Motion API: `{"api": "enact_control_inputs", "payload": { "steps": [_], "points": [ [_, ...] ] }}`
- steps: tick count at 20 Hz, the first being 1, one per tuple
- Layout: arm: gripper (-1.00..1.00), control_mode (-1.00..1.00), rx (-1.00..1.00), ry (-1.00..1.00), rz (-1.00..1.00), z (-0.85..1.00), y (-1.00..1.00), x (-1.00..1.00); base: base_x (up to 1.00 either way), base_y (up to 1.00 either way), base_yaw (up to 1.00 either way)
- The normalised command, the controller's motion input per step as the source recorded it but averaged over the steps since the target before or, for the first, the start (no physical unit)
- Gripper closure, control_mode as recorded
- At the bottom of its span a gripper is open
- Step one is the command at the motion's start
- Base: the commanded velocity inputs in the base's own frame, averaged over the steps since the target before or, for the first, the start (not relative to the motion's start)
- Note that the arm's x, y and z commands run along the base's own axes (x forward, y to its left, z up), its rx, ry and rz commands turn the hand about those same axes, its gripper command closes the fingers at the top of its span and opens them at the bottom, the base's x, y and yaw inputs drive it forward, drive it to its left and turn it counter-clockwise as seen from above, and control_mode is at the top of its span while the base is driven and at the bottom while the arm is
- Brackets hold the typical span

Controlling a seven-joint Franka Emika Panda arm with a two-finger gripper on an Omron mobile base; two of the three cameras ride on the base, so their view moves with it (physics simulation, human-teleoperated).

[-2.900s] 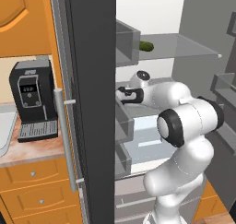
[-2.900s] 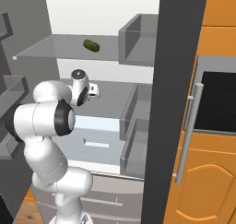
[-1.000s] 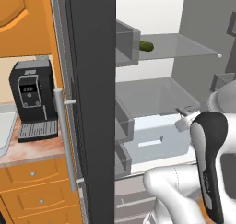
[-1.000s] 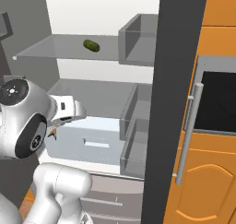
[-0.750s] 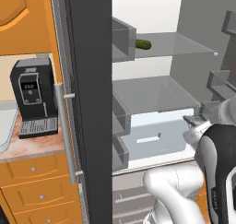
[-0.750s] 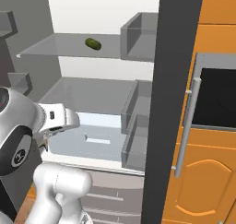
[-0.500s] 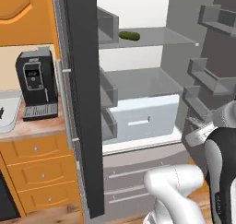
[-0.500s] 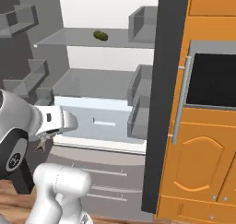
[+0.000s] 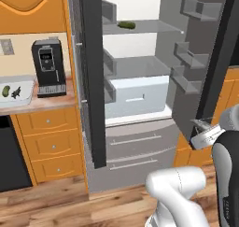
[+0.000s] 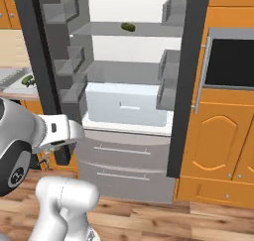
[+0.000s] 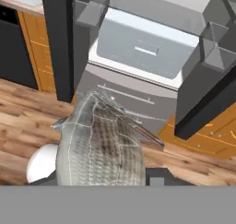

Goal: Place one cucumber and one fish in each tupperware on the nearby counter, to pack two identical lunches.

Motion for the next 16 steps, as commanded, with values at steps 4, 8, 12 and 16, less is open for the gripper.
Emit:
{"api": "enact_control_inputs", "payload": {
  "steps": [4, 8, 12, 16],
  "points": [
    [1.00, 1.00, 0.00, 0.00, 0.00, 0.00, 0.00, 0.00, -0.37, 0.99, 0.00],
    [1.00, 1.00, 0.00, 0.00, 0.00, 0.00, 0.00, 0.00, -0.10, 1.00, -0.01],
    [1.00, 1.00, 0.00, 0.00, 0.00, 0.00, 0.00, 0.00, 0.00, 1.00, -0.03],
    [1.00, 1.00, 0.00, 0.00, 0.00, 0.00, 0.00, 0.00, 0.08, 1.00, -0.04]
  ]
}}
